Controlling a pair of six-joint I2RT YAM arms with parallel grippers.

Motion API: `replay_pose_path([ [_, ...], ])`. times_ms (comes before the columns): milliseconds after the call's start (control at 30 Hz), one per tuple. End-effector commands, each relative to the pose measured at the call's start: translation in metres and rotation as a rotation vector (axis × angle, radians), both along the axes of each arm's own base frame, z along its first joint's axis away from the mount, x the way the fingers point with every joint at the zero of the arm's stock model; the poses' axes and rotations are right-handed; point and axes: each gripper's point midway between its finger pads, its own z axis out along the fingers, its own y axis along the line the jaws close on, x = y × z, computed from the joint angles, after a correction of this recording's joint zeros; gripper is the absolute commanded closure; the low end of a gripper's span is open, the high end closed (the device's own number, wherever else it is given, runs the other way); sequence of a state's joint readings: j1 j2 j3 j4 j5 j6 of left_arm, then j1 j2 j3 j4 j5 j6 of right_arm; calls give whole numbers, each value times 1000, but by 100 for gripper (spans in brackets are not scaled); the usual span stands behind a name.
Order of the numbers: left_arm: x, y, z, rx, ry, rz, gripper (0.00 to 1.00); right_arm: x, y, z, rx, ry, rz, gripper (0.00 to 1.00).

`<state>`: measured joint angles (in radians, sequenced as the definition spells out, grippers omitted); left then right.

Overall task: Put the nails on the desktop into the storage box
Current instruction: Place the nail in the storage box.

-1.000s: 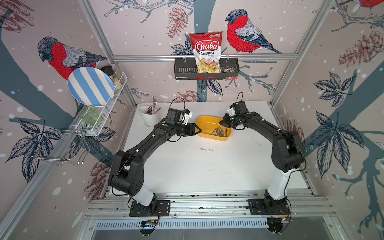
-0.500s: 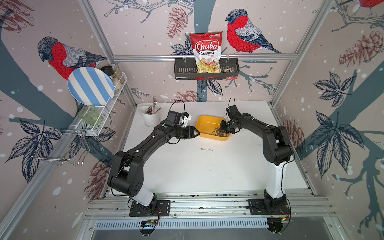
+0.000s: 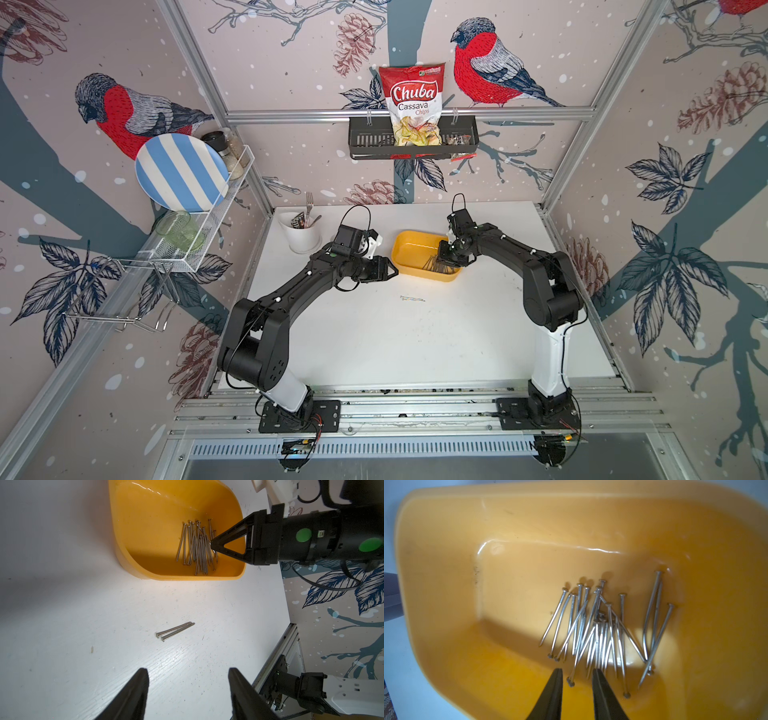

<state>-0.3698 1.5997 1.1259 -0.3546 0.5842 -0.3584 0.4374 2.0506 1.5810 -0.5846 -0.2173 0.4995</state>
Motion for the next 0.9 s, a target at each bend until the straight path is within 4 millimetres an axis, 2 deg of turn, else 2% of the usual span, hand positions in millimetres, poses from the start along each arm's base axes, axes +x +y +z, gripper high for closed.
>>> replay_pose_path([
  [0, 3, -2, 1, -7, -17, -17, 36, -1, 0, 15, -1, -32, 4, 69],
  [267, 3, -5, 0, -22, -19, -31, 36, -1, 1, 53, 19, -121, 7, 63],
  [433, -4, -4, 0, -29, -27, -39, 36, -10, 13, 74, 37, -186, 72, 59],
  [633, -17, 7, -10, 6, -32, -21, 37, -40, 40, 83, 6, -249, 257, 56],
  [867, -32, 24, -28, 69, -19, 27, 37, -86, 68, 70, -46, -236, 460, 56],
])
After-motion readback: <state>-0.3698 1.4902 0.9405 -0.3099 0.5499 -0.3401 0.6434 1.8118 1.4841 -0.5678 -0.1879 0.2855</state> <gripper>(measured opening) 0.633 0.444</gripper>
